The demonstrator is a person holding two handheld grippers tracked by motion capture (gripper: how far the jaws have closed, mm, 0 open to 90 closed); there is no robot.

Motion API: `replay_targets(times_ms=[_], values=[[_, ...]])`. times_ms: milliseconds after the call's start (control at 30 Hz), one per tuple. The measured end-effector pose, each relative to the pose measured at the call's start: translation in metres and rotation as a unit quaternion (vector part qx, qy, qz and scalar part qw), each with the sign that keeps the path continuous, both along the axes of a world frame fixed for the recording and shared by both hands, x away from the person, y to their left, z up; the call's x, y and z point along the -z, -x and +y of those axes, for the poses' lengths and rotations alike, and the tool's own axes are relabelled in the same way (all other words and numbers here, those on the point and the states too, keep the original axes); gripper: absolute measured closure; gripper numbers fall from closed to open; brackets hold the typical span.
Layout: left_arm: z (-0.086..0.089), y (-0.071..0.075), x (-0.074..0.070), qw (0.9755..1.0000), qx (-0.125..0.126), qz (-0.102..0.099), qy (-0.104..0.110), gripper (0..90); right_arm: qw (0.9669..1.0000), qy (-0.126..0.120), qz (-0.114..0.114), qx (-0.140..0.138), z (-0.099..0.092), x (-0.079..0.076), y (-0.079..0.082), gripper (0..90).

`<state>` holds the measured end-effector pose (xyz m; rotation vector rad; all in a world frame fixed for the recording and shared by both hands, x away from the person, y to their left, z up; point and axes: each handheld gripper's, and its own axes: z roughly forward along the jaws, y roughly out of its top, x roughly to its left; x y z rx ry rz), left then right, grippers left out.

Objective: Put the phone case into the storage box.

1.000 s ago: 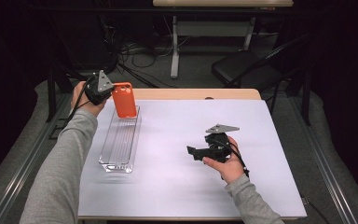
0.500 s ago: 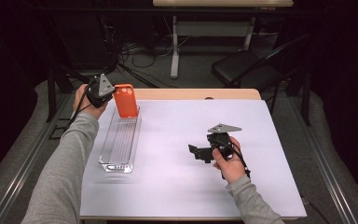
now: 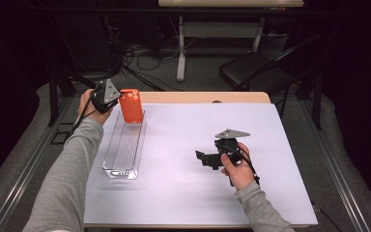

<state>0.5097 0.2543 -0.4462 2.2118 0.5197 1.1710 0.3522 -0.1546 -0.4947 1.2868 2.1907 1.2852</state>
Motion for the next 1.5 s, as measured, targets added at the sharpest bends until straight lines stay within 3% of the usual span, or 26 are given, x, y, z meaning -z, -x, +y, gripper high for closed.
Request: replay_targets(times_ms=[900,1500], values=[[-0.005,0.0,0.011,0.9997,0.011,-0.013,-0.018,81.2,1.0,-0.004,0.003,0.0,-0.001,0.0,0.001,13.7],[-0.001,-0.003,0.014,0.9998,0.001,0.0,-0.022,80.5,1.0,-0.002,0.004,-0.001,0.0,0.001,0.001,13.7]])
